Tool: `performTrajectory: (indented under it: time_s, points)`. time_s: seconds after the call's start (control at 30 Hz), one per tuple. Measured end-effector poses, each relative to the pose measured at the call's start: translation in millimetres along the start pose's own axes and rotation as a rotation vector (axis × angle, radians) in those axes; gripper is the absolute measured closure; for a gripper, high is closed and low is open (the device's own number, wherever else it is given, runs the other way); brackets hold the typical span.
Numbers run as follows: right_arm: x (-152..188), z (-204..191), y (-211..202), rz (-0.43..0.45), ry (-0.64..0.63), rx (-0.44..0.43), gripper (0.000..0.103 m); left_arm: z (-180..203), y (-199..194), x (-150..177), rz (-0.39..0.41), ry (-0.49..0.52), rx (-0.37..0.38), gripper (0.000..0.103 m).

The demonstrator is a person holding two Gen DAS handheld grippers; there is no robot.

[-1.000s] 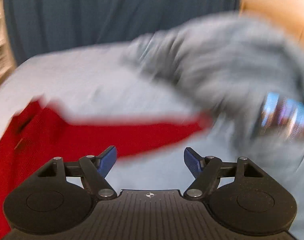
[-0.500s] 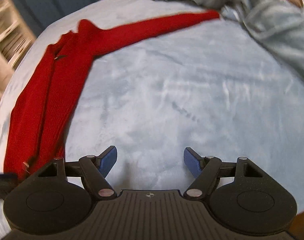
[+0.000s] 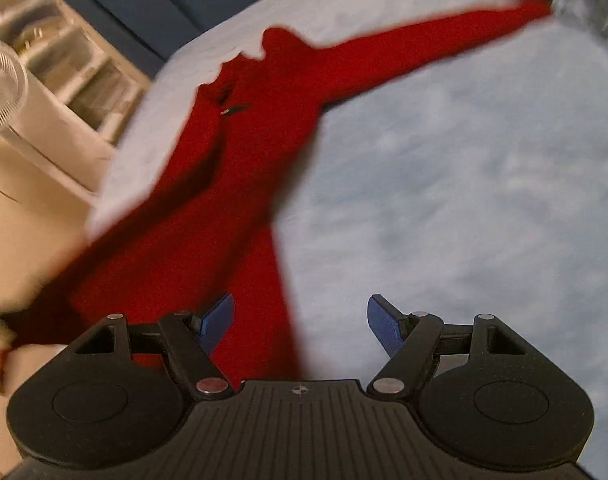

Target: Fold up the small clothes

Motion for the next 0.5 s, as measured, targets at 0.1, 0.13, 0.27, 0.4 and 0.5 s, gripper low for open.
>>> performTrajectory:
  time_s: [0.1,0.13,0.27,0.4,0.5]
  points:
    - [-5.3,-7.3,12.7,-0.037,0.126,-0.102,0.026,-3.5,19.3,12.0,-0.028,-0.019,-0.057,0.091]
    - [-8.3,-10.4,18.5,-0.049,0.149,-0.122,0.024,-10.2,22.8,15.1,-0.027,-0.030,-0.085,0.091]
    - [-13.0,-21.6,51.9,-0.094,0.123,-0.061,0.022,-66.4,24.6,-6.2,0.005,-0.109,-0.236,0.091]
    - [-7.1,-35.6,83.1,-0.146,0.072,-0.016,0.029,-129.2,5.9,-42.5,0.110,-0.188,-0.437,0.091]
    - [-11.1,-37.0,75.0,-0.130,-0.102,0.109,0.093,-151.0,1.5,-59.0,0.140,-0.224,-0.466,0.090]
Point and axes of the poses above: each gripper's, at about its wrist camera, not at the fingertips, and y roughly the way its jaws point, z to its right, x to its underside, the point moved 7 cm from there along y, roughly the way its jaws point, and after that the axes turned 2 degrees about -x, right-handed, at the moved point
